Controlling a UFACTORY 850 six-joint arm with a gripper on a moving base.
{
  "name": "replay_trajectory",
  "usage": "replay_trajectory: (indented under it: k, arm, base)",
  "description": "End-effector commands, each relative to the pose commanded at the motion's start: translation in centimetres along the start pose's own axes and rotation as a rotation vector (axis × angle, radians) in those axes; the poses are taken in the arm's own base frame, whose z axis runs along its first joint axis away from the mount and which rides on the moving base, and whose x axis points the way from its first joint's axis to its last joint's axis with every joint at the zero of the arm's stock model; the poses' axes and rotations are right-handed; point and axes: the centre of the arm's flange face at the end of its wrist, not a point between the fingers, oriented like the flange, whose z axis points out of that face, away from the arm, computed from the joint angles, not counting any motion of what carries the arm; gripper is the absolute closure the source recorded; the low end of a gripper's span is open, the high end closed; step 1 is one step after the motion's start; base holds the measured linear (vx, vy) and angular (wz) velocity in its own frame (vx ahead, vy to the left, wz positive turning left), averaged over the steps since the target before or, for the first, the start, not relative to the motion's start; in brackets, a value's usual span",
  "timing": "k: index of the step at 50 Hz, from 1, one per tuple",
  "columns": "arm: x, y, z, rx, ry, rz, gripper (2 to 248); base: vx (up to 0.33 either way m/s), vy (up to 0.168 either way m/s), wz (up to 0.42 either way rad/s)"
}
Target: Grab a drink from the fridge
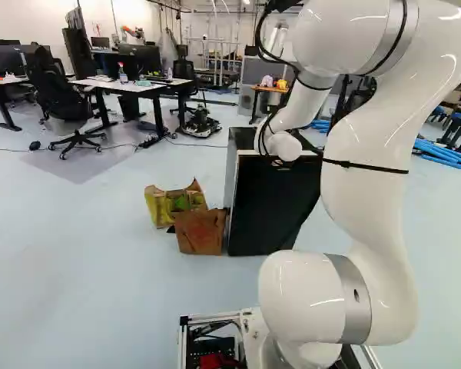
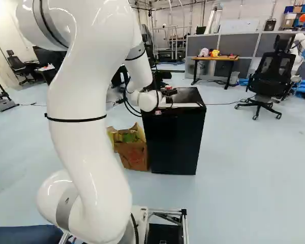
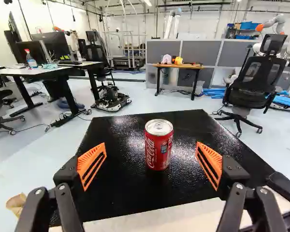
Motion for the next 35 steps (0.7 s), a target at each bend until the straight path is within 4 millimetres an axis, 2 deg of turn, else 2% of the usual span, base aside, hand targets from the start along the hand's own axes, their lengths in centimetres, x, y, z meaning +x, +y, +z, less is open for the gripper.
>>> replay_trajectory:
  k: [22,35]
  arm:
    - [0.1,0.4,2.1,-0.006,0.012,0.001,3]
    - [-1.0,0.7,3.8,-0.011,0.002,0.002,3]
  base:
    - [0.0,0.0,0.0]
    - [0.0,0.0,0.0]
